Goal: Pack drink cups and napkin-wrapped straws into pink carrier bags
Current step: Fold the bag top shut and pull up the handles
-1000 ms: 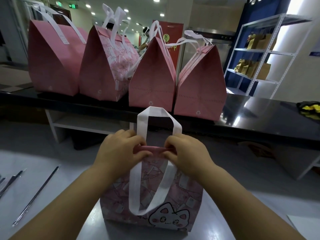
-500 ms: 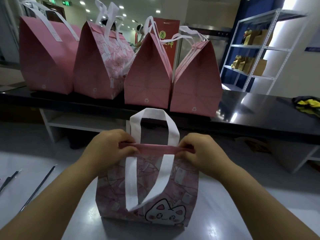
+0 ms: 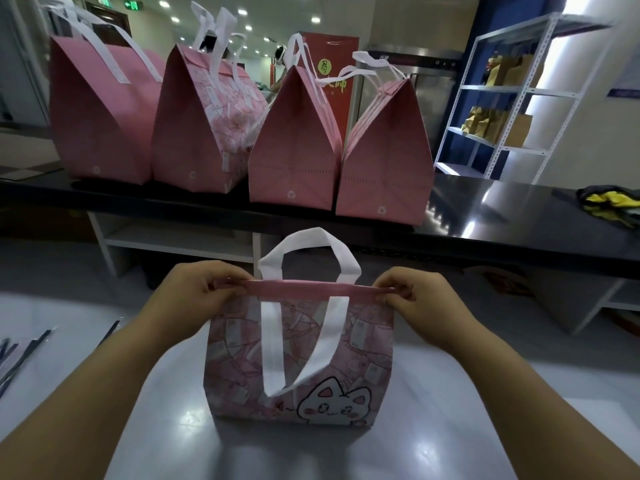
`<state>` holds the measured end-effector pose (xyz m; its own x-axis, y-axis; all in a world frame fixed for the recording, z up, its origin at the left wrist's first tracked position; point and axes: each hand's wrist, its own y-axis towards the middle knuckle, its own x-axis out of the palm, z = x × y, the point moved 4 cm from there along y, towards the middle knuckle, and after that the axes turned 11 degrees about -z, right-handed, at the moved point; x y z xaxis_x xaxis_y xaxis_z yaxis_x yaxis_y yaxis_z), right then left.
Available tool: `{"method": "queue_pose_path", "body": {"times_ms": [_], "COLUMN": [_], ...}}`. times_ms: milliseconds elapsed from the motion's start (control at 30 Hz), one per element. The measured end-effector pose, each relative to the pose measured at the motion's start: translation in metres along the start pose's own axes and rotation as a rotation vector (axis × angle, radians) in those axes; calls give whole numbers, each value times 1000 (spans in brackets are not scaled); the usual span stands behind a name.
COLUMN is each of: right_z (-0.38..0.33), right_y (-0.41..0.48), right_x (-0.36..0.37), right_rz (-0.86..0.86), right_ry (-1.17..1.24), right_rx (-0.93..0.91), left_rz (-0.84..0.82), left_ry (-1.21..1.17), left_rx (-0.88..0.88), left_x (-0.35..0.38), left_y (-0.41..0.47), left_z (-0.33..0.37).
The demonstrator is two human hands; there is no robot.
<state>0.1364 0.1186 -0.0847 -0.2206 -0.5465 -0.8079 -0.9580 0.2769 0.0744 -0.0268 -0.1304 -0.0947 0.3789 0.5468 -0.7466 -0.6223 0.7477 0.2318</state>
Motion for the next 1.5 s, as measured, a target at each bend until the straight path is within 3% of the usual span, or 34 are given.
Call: {"method": "queue_pose_path", "body": {"times_ms": [167, 433, 600, 767, 1000, 1500], "right_z": [0, -5, -17, -47, -114, -318], "right_y": [-12, -32, -45, -58, -67, -19], "right_x": [1, -4, -4, -3, 16, 109], "right_rz": [-31, 24, 120, 208, 288, 601], "right_ry": [50, 85, 130, 171, 182, 293], "right_rx": [-33, -16, -114, -247, -349, -371], "left_rz": [8, 191, 207, 335, 337, 192], "left_ry": [4, 82, 131, 154, 135, 14], "left_rx": [-25, -134, -198, -199, -200, -28], "left_x": [-3, -12, -19, -36, -67, -182], "left_y": [-17, -52, -75, -107, -154, -204], "left_z": [6, 23, 28, 33, 32, -28]}}
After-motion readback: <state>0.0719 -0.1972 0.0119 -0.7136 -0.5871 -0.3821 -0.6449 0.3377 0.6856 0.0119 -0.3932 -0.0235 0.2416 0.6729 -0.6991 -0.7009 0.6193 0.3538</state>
